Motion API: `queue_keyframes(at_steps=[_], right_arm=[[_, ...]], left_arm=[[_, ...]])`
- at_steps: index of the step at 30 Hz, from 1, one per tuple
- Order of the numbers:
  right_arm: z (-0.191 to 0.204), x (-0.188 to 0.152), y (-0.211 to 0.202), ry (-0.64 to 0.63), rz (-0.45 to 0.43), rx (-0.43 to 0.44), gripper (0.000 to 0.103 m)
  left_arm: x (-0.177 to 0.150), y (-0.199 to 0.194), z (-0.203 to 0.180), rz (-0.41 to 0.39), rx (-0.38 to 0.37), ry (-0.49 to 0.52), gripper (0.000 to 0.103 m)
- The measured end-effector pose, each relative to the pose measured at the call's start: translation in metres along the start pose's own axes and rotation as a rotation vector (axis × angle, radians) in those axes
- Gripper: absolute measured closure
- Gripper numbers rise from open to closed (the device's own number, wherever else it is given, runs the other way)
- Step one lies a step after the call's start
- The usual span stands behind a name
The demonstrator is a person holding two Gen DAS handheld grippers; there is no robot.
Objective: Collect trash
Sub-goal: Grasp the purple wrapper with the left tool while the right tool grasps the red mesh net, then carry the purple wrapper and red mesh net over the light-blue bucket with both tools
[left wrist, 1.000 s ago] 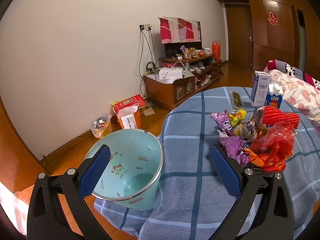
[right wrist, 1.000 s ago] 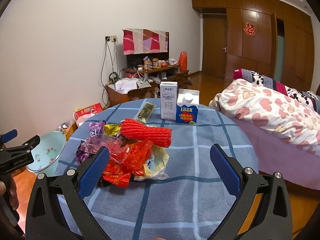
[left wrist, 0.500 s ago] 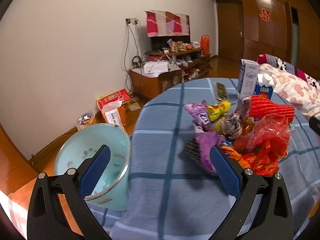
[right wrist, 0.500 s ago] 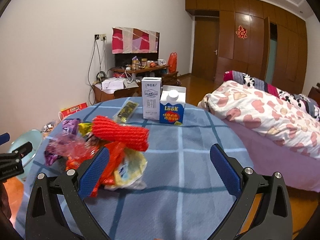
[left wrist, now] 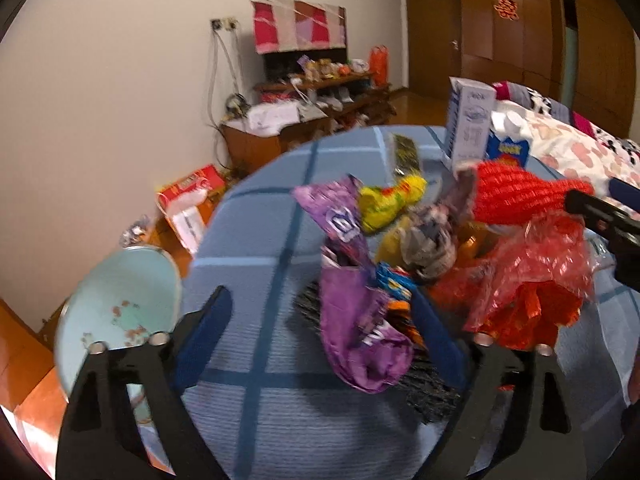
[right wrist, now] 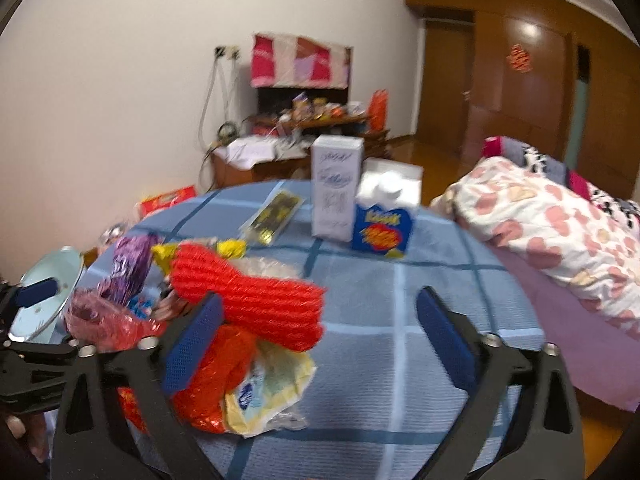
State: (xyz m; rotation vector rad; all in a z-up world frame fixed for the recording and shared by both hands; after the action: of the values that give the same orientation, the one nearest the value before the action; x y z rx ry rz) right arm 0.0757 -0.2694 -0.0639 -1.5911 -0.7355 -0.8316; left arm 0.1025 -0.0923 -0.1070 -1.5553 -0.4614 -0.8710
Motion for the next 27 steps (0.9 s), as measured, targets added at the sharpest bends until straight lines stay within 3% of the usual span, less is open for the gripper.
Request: queue_keyframes(at_steps=[1, 2, 5, 8, 10, 19, 24, 25, 27], right_arm=[[0.003, -0.002, 0.004, -0.005, 0.017, 0.015, 0.036], [0.004, -0.004, 0.007, -0.005, 0.036, 0.035, 0.041], [0.007, -0.008, 0.011, 0.0, 0.067, 0.081, 0.079], [0.008, -0.012, 0.009, -0.001, 0.075, 0.099, 0.099], [0.008, -0.012, 0.006, -0.001, 0.072, 0.101, 0.102], [-0.003, -0.006, -0.018, 0.054, 0.012, 0.094, 0.102], [-0.004, -0.005, -0.024, 0.062, -0.002, 0.096, 0.102], [-0.006, -0.004, -0.024, 0.07, -0.008, 0.098, 0.097], [-0.008, 0.0, -0.022, 0.083, -0.016, 0.104, 0.056]], left_arm=[[-0.001, 0.002, -0.002, 0.009, -0.021, 0.004, 0.029], [-0.003, 0.005, -0.004, 0.017, -0.035, 0.006, 0.035], [-0.006, 0.008, -0.007, 0.035, -0.094, 0.01, 0.069], [-0.006, 0.005, -0.008, 0.026, -0.108, 0.022, 0.078], [-0.004, 0.0, -0.007, 0.007, -0.113, 0.024, 0.079], [0.005, -0.042, 0.015, -0.088, -0.073, 0.02, 0.08], [0.004, -0.056, 0.025, -0.098, -0.052, 0.025, 0.08], [0.003, -0.058, 0.027, -0.103, -0.038, 0.029, 0.08], [0.001, -0.059, 0.033, -0.111, 0.003, 0.033, 0.08]])
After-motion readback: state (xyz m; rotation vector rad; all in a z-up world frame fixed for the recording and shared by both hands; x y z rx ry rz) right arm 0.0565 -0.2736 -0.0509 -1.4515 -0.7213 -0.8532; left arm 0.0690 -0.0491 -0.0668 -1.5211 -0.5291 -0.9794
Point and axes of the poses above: each gripper's, at about its wrist camera, not at the fingertips, and y roughly the way its jaws point, z to its left, x to its top, the point moved 2 cm from there along y, roughly the way its jaws point, and after that the axes turned 6 degrees about -x, right-handed, at the moved point
